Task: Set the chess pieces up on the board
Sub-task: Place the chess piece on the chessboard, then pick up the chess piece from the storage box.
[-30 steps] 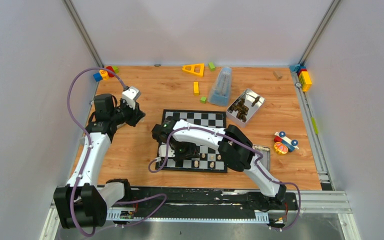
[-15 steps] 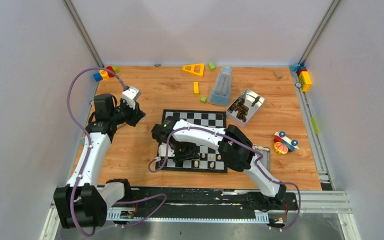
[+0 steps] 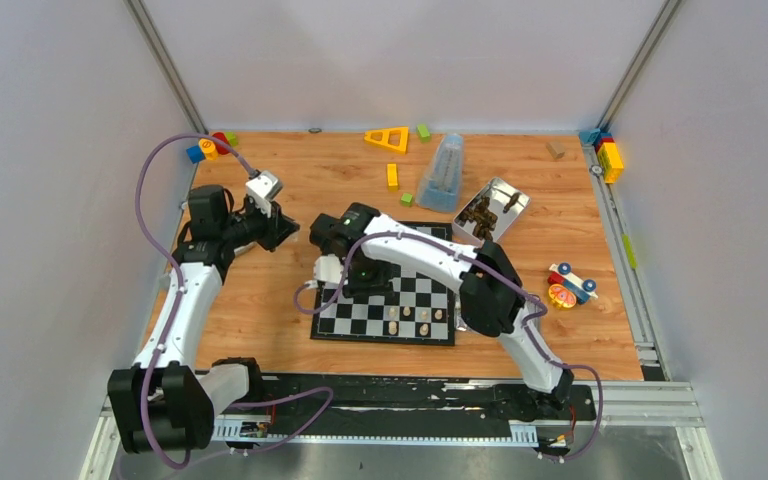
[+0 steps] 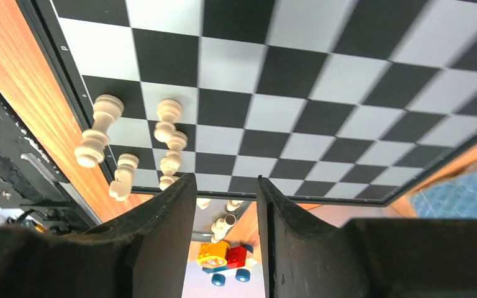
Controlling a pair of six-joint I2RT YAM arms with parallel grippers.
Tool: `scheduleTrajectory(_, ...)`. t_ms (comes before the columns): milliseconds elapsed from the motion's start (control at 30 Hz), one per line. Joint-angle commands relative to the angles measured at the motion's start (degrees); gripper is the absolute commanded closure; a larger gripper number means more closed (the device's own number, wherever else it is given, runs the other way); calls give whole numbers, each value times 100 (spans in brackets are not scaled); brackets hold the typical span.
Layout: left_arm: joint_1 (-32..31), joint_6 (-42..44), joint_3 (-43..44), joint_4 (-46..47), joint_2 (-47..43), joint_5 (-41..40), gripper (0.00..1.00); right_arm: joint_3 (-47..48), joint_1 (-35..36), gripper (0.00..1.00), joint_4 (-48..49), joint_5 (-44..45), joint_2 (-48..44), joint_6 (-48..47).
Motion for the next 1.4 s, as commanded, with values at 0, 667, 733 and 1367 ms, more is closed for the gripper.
scheduleTrajectory(0, 45, -587, 268, 668, 129, 526, 100, 638, -375, 58, 238, -336, -696, 241)
scheduleTrajectory(667, -673, -6556, -153, 6445, 1212, 1091, 100, -2933, -3288, 65, 6036, -5792, -3391, 3828)
scheduleTrajectory(733, -910, -6939, -249, 6930, 1340, 955, 100, -3271, -3323, 64, 6711, -6049, -3480, 4271)
scheduleTrajectory(1367, -1634, -8206, -542, 9289, 2145, 666, 100, -3498, -3413, 51, 9059, -7430, -2880, 6245)
